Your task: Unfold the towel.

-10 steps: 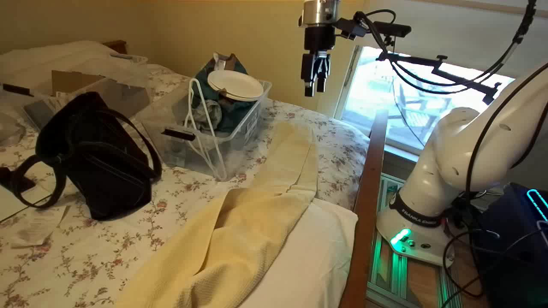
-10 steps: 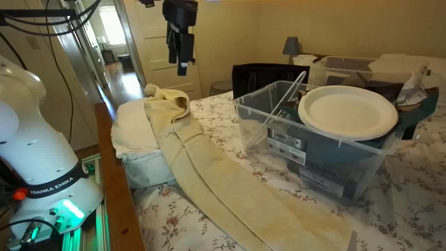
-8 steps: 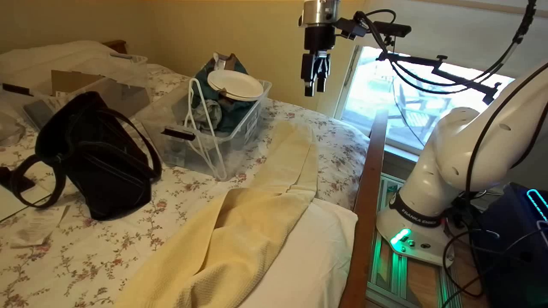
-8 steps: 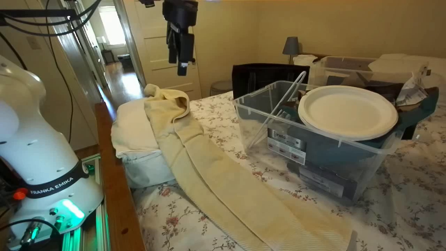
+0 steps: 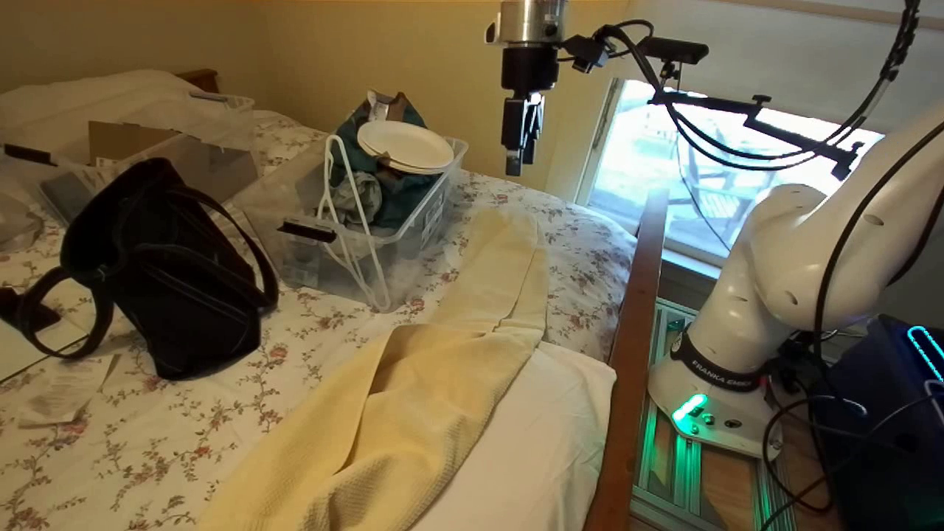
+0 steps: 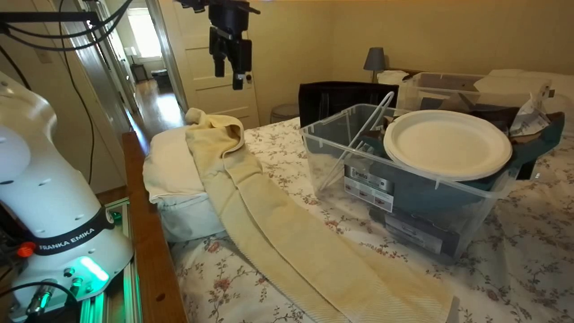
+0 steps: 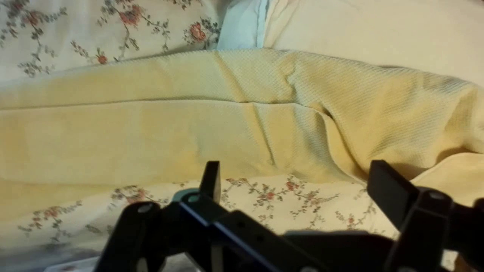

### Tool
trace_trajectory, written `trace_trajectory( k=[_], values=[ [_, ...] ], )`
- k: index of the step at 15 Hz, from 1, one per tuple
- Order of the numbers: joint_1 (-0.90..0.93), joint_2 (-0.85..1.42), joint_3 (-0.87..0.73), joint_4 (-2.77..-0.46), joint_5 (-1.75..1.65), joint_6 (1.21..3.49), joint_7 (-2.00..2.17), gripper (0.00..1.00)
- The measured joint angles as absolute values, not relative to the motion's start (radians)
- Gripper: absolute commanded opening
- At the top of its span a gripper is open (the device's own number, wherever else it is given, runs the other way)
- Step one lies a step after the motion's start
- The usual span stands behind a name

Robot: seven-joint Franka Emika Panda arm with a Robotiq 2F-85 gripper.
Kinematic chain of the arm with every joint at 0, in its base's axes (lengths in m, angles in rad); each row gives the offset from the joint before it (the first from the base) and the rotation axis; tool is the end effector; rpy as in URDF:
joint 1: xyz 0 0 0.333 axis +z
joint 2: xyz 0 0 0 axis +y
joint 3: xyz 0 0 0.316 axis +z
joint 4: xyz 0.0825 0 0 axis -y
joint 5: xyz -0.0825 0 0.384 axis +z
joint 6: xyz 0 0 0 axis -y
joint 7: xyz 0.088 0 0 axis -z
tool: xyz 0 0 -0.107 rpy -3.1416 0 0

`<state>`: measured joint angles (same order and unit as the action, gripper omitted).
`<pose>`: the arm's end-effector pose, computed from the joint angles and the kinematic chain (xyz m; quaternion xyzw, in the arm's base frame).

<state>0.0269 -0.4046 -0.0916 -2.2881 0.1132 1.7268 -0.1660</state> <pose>0.4124 -0.0192 0.4971 -0.9933 -0.0422 0.0705 0.0813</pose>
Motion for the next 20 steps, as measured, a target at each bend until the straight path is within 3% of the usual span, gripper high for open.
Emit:
trace_trajectory(
  k=[7, 15, 20],
  values=[
    [0.228, -0.338, 0.116, -2.292, 0.203, 1.843, -0.211, 1.00],
    [0.242, -0.315, 0.138, -2.293, 0.166, 1.880, -0.341, 1.00],
    [0.274, -0.200, 0.198, -2.319, 0.075, 2.115, -0.462, 1.00]
  ],
)
